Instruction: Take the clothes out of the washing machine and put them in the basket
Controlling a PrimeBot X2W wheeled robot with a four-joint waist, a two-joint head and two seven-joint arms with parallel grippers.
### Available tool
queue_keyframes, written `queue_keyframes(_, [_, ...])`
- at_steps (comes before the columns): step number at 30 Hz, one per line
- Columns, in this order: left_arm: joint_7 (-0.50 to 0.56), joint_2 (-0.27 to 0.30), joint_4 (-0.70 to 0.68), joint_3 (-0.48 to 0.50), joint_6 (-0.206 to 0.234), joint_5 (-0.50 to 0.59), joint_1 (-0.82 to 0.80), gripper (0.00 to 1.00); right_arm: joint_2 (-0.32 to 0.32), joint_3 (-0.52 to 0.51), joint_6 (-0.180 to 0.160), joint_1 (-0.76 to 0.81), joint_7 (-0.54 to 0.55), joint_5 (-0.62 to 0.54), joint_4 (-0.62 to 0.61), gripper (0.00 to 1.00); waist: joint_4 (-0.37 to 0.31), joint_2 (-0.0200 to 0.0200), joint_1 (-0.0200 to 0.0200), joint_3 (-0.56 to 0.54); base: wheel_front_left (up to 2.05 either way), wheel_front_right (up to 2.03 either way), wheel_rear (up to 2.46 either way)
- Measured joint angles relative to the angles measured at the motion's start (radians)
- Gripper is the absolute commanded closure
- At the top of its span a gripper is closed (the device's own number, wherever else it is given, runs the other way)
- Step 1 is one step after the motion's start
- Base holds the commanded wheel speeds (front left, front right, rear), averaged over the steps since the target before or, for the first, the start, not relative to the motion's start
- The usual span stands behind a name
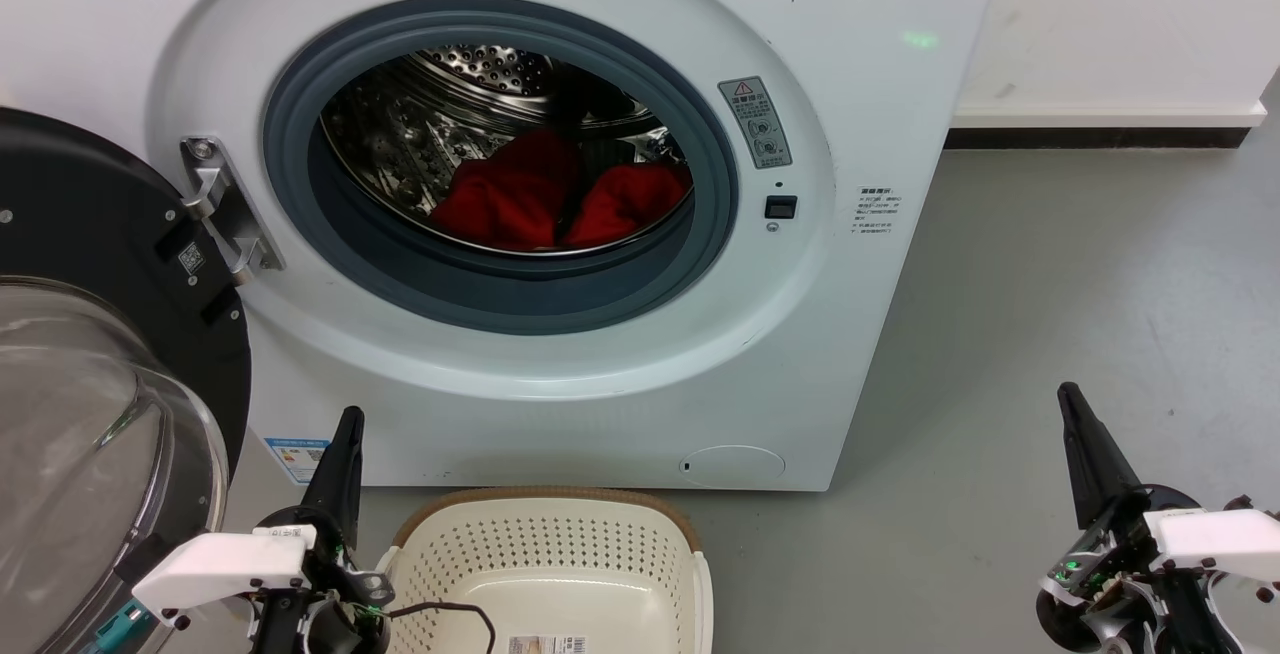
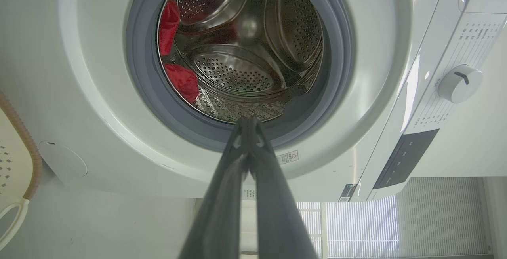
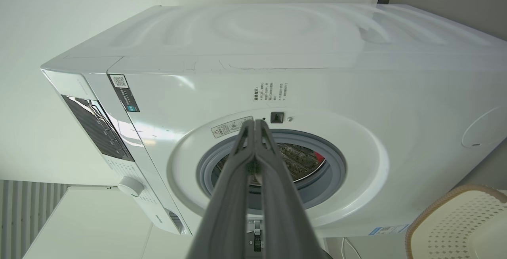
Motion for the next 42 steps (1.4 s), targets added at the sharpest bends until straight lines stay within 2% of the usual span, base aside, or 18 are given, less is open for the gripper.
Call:
queue_keyframes(29, [0.0, 0.0, 0.002, 0.0, 0.0, 0.0, 0.0, 1.0, 0.0, 0.0, 0.0, 0.0, 0.0, 0.0, 0.001, 1.0, 0.0, 0.0, 0.0, 0.0, 0.0, 0.0, 0.0])
queue_keyframes(30, [-0.001, 0.0, 0.008, -0.002, 0.001, 0.0, 0.004, 0.0, 0.0, 0.0, 0.0, 0.005, 0.0, 0.0, 0.007, 0.0, 0.0, 0.0, 0.0, 0.0, 0.0, 0.0, 0.0])
queue_keyframes(35, [-0.007, -0.004, 0.041, -0.007, 0.002, 0.001, 0.047, 0.0, 0.002, 0.004, 0.0, 0.046, -0.006, 0.0, 0.04, 0.0, 0.0, 0.0, 0.0, 0.0, 0.0, 0.0, 0.0])
queue_keyframes(42, [-0.043, -0.004, 0.02, -0.011, 0.002, 0.032, 0.056, 0.0, 0.004, 0.01, 0.0, 0.048, -0.041, -0.024, 0.037, 0.0, -0.001, 0.0, 0.0, 0.002, 0.0, 0.0, 0.0])
